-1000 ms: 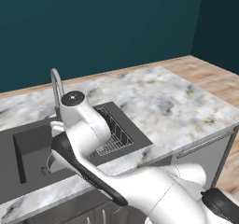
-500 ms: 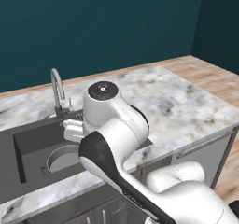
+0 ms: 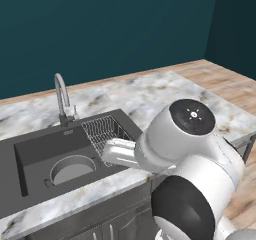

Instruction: Move the pot and pan from the stove into the sink.

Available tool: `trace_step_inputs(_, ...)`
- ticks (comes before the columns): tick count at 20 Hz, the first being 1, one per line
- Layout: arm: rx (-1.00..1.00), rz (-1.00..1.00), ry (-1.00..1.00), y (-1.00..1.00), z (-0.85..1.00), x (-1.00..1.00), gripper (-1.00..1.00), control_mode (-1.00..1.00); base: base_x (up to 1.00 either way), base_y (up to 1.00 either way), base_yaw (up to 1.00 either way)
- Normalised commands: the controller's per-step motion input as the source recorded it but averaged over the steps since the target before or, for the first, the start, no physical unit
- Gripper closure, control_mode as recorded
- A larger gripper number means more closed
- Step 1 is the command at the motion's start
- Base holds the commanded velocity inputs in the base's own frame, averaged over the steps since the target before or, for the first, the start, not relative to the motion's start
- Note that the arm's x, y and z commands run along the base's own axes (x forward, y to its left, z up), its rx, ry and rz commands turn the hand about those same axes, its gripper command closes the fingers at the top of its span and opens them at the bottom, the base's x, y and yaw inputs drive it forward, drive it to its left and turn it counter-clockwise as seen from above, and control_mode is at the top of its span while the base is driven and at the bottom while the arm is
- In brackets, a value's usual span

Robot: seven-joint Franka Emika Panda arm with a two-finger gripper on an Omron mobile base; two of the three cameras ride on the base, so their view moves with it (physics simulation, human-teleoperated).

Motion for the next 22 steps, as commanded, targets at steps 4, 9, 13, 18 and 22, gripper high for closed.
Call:
trace_step_inputs(4, 0.09, 0.02, -0.21, -0.79, 0.02, -0.72, -1.00, -1.00, 0.00, 0.00, 0.00)
trace_step_inputs(9, 0.13, 0.00, -0.18, -0.86, 0.00, -0.50, -1.00, -1.00, 0.00, 0.00, 0.00)
trace_step_inputs(13, 0.02, -0.02, -0.01, -0.19, 0.00, -0.03, -1.00, -1.00, 0.00, 0.00, 0.00)
trace_step_inputs(18, 0.00, 0.00, 0.00, 0.00, 0.00, 0.00, -1.00, 1.00, -0.27, -0.25, 0.00)
trace_step_inputs(22, 0.00, 0.00, 0.00, 0.00, 0.00, 0.00, -1.00, 1.00, -0.69, -0.59, 0.02)
